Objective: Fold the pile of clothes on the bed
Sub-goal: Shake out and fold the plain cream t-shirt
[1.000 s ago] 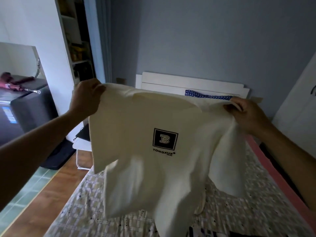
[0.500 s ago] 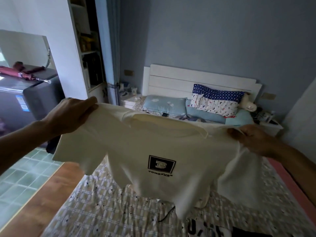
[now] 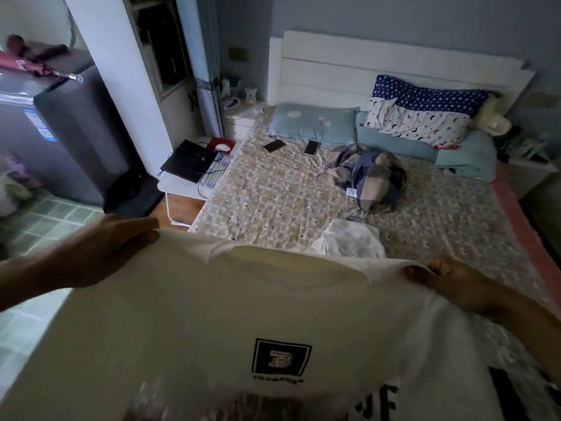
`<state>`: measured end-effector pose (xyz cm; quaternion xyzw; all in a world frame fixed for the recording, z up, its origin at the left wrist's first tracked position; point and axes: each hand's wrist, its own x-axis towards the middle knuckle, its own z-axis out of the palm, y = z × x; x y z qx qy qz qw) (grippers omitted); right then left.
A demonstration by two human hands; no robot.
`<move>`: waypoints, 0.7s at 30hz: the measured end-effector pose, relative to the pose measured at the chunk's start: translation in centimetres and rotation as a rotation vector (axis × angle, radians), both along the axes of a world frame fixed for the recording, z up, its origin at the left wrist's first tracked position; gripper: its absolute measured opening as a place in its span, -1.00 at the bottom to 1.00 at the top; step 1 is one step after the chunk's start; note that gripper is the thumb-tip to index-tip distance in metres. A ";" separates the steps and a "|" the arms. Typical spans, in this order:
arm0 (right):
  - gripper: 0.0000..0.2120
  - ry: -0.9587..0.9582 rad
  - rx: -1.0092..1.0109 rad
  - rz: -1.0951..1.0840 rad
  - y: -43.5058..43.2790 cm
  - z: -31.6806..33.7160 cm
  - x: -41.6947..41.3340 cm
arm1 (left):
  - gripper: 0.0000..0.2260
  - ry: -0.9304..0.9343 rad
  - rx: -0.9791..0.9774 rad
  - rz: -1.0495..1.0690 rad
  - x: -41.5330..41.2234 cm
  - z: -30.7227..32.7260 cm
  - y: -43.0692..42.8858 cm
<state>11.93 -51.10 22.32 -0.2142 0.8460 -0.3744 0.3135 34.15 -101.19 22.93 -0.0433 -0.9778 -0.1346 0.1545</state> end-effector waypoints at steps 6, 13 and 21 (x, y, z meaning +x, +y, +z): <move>-0.31 0.016 0.104 -0.097 -4.8 -16.9 -7.1 | -0.53 -0.203 0.108 0.063 -8.1 -13.6 -1.5; -0.52 0.116 0.267 -0.137 -8.4 -34.3 -12.4 | -0.63 -0.423 0.071 0.148 -16.1 -35.0 -3.8; -0.53 0.247 0.416 -0.275 -11.8 -47.1 -20.8 | -0.73 -0.394 -0.024 0.341 -25.4 -48.6 -3.4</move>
